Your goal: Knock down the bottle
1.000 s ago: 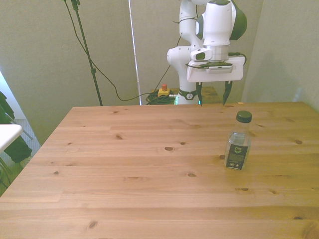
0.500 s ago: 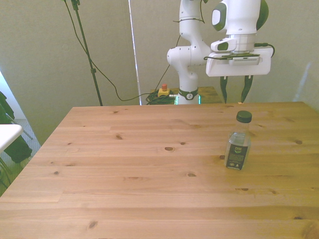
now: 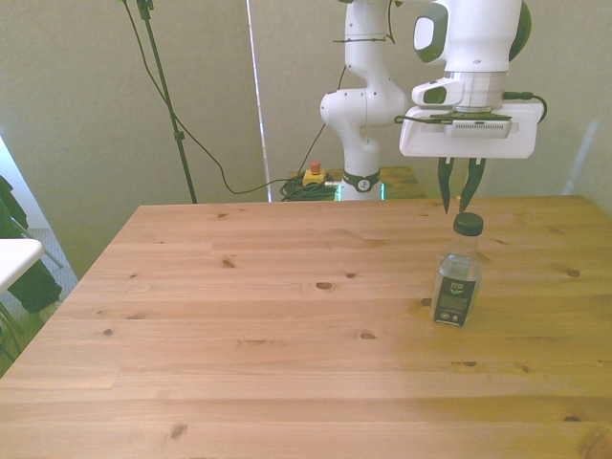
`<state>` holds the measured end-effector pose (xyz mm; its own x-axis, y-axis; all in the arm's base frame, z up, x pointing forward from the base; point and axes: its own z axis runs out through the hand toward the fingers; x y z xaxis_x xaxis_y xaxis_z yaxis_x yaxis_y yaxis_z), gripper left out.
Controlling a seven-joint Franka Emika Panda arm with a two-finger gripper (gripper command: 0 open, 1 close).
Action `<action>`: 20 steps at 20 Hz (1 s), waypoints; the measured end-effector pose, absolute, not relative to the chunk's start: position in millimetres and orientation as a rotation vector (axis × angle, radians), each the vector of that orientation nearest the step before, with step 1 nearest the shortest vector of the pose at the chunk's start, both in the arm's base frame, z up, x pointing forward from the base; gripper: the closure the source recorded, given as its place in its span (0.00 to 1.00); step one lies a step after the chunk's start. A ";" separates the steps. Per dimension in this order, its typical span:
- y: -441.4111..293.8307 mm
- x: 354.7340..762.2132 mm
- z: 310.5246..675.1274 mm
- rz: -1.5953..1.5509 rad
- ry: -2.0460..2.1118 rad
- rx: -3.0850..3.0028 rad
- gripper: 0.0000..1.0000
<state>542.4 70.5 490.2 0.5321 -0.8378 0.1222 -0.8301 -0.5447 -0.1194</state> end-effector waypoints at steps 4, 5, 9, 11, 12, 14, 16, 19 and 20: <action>62.8 557.6 490.2 -0.264 1.516 -2.685 1.00; 62.6 560.3 490.7 -0.266 1.521 -2.680 1.00; 64.6 569.6 495.0 -0.278 1.538 -2.663 1.00; 66.3 573.9 497.0 -0.289 1.548 -2.663 1.00; 67.3 576.2 498.1 -0.292 1.553 -2.662 1.00; 68.7 582.4 499.0 -0.296 1.559 -2.659 1.00; 68.6 590.2 498.4 -0.300 1.574 -2.657 1.00; 67.1 605.4 498.1 -0.301 1.595 -2.648 1.00; 66.2 611.7 499.0 -0.304 1.603 -2.646 1.00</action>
<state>611.7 66.2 499.0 0.4491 -0.8809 0.1493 -0.8744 -0.4677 -0.1293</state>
